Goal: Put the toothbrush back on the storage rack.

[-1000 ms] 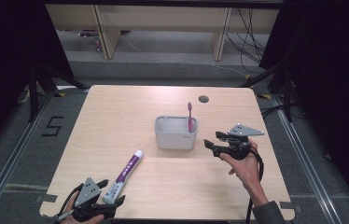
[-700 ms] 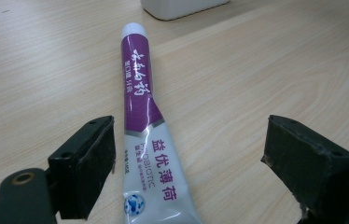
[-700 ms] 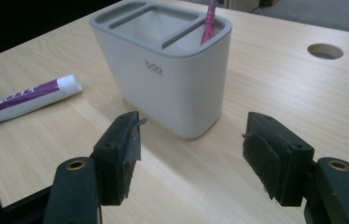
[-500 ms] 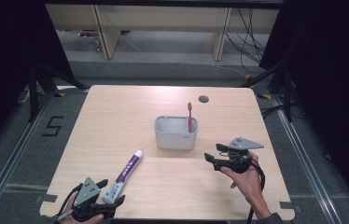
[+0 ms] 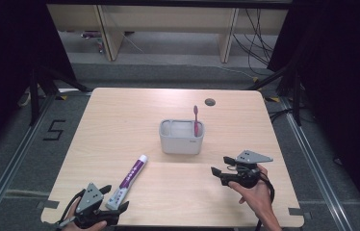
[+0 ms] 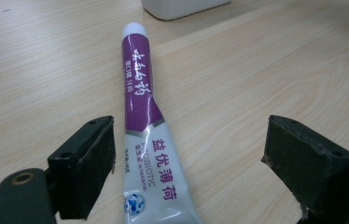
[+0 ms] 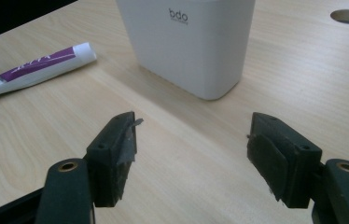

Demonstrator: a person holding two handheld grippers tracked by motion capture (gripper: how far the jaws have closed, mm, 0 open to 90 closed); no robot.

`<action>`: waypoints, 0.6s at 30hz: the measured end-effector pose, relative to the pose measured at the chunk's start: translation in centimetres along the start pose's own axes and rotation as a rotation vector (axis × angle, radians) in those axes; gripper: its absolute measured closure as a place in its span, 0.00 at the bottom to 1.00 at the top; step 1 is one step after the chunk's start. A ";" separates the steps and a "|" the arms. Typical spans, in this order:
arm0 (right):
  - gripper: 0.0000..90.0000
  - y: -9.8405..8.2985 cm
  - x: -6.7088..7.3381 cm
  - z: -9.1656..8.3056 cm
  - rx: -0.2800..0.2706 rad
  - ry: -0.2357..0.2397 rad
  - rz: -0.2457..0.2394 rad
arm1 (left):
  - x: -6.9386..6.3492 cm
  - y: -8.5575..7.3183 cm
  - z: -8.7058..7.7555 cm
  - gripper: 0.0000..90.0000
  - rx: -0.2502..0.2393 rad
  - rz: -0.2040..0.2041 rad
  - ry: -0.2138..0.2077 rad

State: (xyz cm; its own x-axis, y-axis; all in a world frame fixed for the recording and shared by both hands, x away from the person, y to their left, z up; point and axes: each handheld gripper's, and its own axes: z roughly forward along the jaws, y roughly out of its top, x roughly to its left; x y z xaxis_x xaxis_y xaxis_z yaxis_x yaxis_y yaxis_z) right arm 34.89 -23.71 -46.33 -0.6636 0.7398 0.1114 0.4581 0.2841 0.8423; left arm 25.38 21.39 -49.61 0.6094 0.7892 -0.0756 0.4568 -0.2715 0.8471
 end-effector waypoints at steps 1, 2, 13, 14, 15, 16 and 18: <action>0.36 -0.2 0.2 0.0 0.004 0.007 0.019 | 0.0 0.0 0.0 0.18 -0.002 0.001 0.001; 0.35 -0.5 0.3 0.0 0.013 0.015 0.034 | 0.0 0.0 0.0 0.18 0.002 0.001 0.002; 0.29 -1.7 0.6 -0.4 0.031 0.013 0.051 | 0.1 0.1 0.1 0.18 -0.004 0.000 0.009; 0.29 -2.2 0.4 -0.7 0.037 0.015 0.039 | 0.0 0.1 0.0 0.18 0.001 -0.002 0.015; 0.29 -2.2 0.4 -0.7 0.037 0.015 0.039 | 0.0 0.1 0.0 0.18 0.001 -0.002 0.015; 0.29 -2.6 0.3 -0.8 0.049 0.011 0.040 | 0.0 0.2 0.1 0.18 0.001 -0.004 0.019; 0.28 -2.7 0.4 -0.9 0.059 0.021 0.067 | 0.0 0.2 0.2 0.18 -0.002 -0.004 0.015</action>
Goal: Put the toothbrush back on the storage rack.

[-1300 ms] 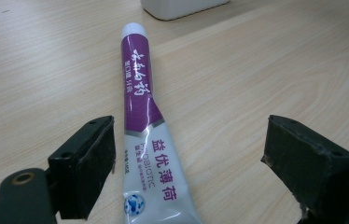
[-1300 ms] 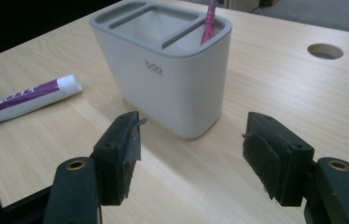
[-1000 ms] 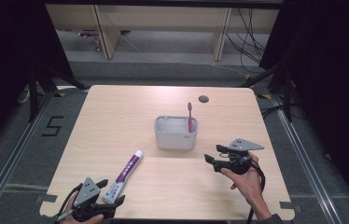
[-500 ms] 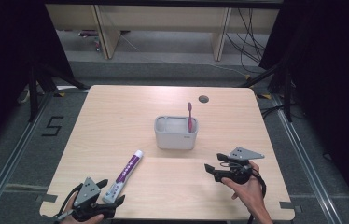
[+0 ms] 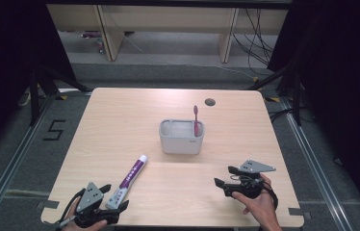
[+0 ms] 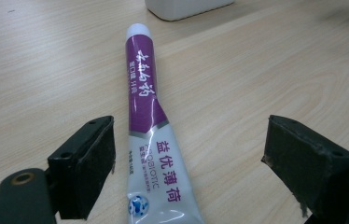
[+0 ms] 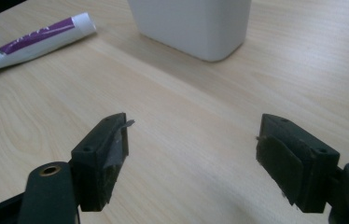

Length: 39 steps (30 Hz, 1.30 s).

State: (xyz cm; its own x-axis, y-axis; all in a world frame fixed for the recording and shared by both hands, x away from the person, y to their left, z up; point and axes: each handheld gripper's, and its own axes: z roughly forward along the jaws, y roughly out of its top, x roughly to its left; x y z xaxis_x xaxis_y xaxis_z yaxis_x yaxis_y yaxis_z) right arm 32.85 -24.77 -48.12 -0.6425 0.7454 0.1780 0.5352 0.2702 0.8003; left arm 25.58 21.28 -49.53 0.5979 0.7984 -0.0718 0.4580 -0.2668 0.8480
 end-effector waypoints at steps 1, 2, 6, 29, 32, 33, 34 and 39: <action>0.27 -0.2 -0.1 0.0 0.001 0.000 0.005 | 0.0 0.0 0.1 0.18 0.001 -0.001 -0.002; 0.26 -0.3 -0.2 -0.2 0.014 -0.010 0.009 | 0.0 0.0 0.1 0.18 0.008 0.008 -0.002; 0.27 -0.9 -0.4 -0.5 0.025 -0.006 0.008 | 0.0 -0.1 0.1 0.18 -0.002 -0.009 -0.006; 0.25 -3.3 1.2 -2.0 0.100 -0.004 -0.013 | 0.1 -0.1 0.0 0.17 0.018 0.005 -0.002; 0.25 -3.7 1.4 -2.2 0.099 0.012 -0.007 | 0.2 -0.2 0.0 0.18 0.016 0.004 -0.001; 0.25 -3.7 1.4 -2.3 0.103 0.019 -0.017 | 0.1 -0.2 0.1 0.17 0.011 -0.002 -0.001; 0.25 -3.7 1.2 -2.3 0.106 0.016 -0.039 | 0.2 -0.2 0.1 0.18 0.008 -0.002 -0.006; 0.25 -4.0 1.4 -2.6 0.108 -0.005 -0.035 | 0.2 -0.2 0.1 0.18 0.007 -0.006 -0.004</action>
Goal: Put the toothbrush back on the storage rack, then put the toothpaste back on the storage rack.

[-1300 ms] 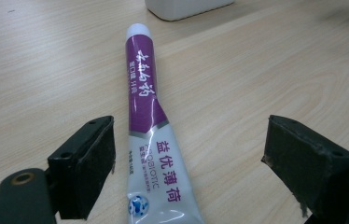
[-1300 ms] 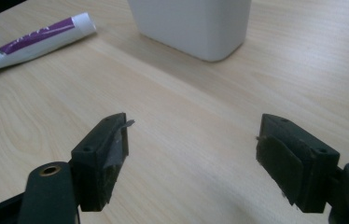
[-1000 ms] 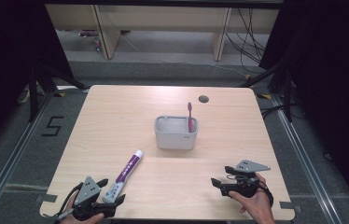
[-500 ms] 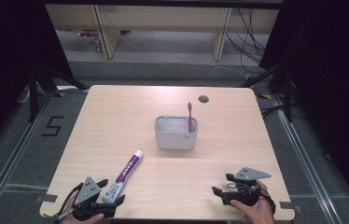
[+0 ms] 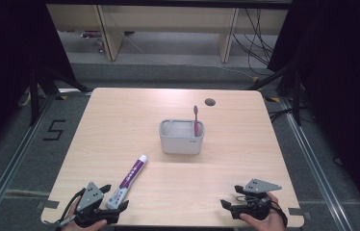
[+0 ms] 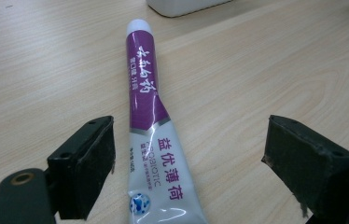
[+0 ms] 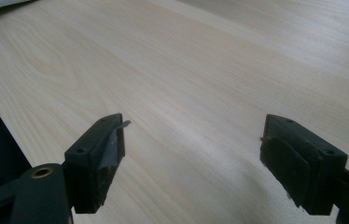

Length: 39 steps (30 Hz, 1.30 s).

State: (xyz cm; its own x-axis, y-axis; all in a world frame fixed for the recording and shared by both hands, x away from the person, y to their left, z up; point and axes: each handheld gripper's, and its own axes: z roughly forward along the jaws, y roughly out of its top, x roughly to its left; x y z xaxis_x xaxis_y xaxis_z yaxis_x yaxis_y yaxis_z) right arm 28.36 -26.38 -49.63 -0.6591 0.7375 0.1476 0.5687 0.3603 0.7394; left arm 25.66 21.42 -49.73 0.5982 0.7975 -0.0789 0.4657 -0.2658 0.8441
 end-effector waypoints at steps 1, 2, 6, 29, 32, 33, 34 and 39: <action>0.25 -0.2 0.2 0.0 0.012 0.019 0.035 | 0.0 0.0 0.0 0.18 -0.002 -0.001 -0.001; 0.25 -0.2 0.1 0.0 0.006 0.021 0.017 | 0.0 0.0 0.0 0.18 -0.003 0.001 -0.002; 0.25 -0.4 0.3 -0.1 0.014 0.022 0.023 | 0.0 -0.1 0.0 0.18 -0.005 0.001 -0.001; 0.26 -0.8 0.4 0.0 0.040 0.032 -0.006 | -1.1 -0.4 0.0 0.79 0.058 0.095 -0.097; 0.26 -0.8 0.6 0.0 0.039 0.046 0.019 | -1.1 -0.5 0.1 0.92 0.062 0.098 -0.096; 0.26 -0.8 0.6 0.1 0.040 0.046 0.014 | -0.8 -0.5 0.0 0.94 0.097 0.124 -0.086; 0.26 -0.8 0.6 0.1 0.040 0.046 0.014 | -0.8 -0.5 0.0 0.96 0.097 0.124 -0.086; 0.26 -0.8 0.7 0.1 0.041 0.025 -0.007 | -0.6 -0.8 0.5 0.99 0.128 0.131 -0.071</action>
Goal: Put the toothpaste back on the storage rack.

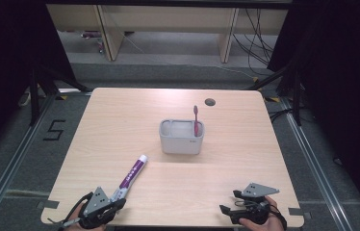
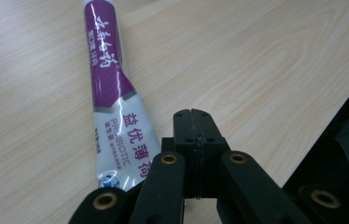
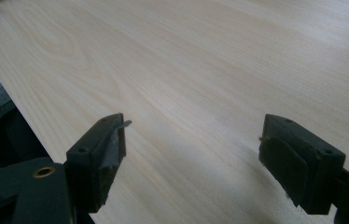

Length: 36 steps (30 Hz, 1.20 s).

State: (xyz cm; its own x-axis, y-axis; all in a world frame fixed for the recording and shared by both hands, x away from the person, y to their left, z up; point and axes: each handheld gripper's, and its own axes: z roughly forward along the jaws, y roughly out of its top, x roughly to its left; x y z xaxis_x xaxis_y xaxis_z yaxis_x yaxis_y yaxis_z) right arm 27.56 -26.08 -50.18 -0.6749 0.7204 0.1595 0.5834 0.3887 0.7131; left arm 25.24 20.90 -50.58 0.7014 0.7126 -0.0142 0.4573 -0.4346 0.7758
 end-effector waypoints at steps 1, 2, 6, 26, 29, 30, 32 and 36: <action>0.26 0.0 0.0 0.0 -0.007 0.000 -0.009 | 0.0 0.0 0.1 0.99 0.008 -0.004 -0.002; 0.26 0.0 0.0 0.0 -0.002 0.006 -0.011 | 0.0 0.0 0.1 0.99 0.009 -0.007 -0.002; 0.27 0.0 0.1 0.1 0.001 0.003 -0.006 | 0.3 -0.2 0.3 0.99 0.016 -0.010 0.005; 0.27 0.1 0.1 0.2 0.019 0.041 -0.021 | 1.9 -0.3 0.3 0.99 0.043 -0.010 0.048; 0.27 0.1 0.1 0.2 0.021 0.043 -0.018 | 2.2 -0.4 0.3 0.99 0.048 -0.016 0.057; 0.27 0.1 0.1 0.2 0.021 0.043 -0.018 | 2.4 -0.4 0.3 0.99 0.040 -0.023 0.068; 0.27 0.1 0.1 0.2 0.023 0.042 -0.018 | 2.7 -0.3 0.3 0.99 0.053 -0.029 0.081; 0.27 0.1 0.1 0.2 0.022 0.047 -0.015 | 3.9 -0.3 0.5 0.99 0.064 -0.026 0.104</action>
State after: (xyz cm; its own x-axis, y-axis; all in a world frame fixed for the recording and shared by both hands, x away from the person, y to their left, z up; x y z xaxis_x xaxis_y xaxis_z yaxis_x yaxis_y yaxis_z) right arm 27.65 -25.87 -50.28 -0.7038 0.6869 0.1809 0.5823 0.4120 0.7009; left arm 28.12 23.58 -51.17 0.6300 0.7759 0.0346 0.5104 -0.4472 0.7345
